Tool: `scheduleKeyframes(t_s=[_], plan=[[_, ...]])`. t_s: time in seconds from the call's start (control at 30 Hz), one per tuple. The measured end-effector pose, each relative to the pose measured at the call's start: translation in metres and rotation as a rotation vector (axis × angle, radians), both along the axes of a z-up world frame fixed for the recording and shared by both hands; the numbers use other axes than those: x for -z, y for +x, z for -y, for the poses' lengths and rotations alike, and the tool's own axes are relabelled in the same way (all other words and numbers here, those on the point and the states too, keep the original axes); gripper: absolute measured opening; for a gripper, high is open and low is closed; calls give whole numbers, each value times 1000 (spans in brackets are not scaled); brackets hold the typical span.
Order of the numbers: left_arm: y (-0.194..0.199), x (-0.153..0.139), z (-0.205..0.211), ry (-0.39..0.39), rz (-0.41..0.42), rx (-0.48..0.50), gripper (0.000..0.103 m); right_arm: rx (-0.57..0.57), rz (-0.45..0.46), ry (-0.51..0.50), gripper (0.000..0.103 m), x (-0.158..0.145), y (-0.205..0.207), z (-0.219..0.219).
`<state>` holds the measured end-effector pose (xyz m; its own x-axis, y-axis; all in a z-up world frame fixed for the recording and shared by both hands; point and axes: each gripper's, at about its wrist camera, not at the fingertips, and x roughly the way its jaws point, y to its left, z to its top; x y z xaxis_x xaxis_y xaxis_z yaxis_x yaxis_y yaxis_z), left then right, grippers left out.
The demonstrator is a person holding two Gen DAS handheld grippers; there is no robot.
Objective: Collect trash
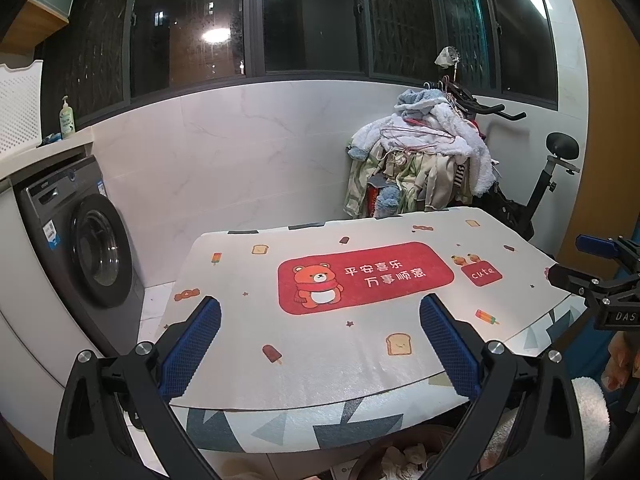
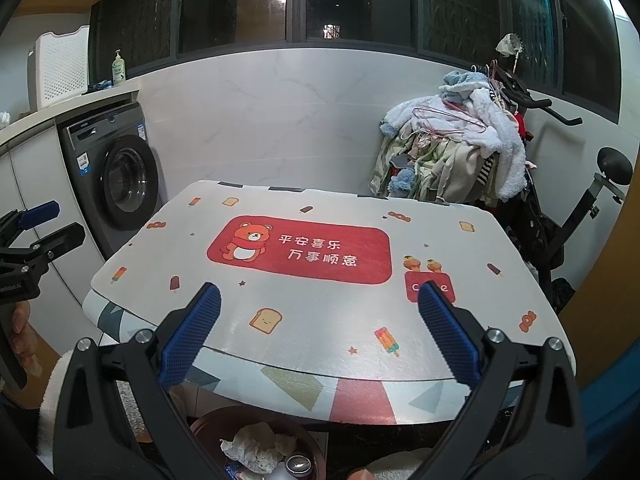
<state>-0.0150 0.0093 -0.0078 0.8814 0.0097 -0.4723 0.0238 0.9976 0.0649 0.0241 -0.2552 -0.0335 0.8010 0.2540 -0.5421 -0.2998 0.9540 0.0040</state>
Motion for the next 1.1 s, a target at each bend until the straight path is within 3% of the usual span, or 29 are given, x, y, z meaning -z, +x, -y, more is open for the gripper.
scheduleKeyframes(t_s=[1.1], plan=[[-1,9,6,33,-13,24,97,27,-6,-4,97,6,1,8]])
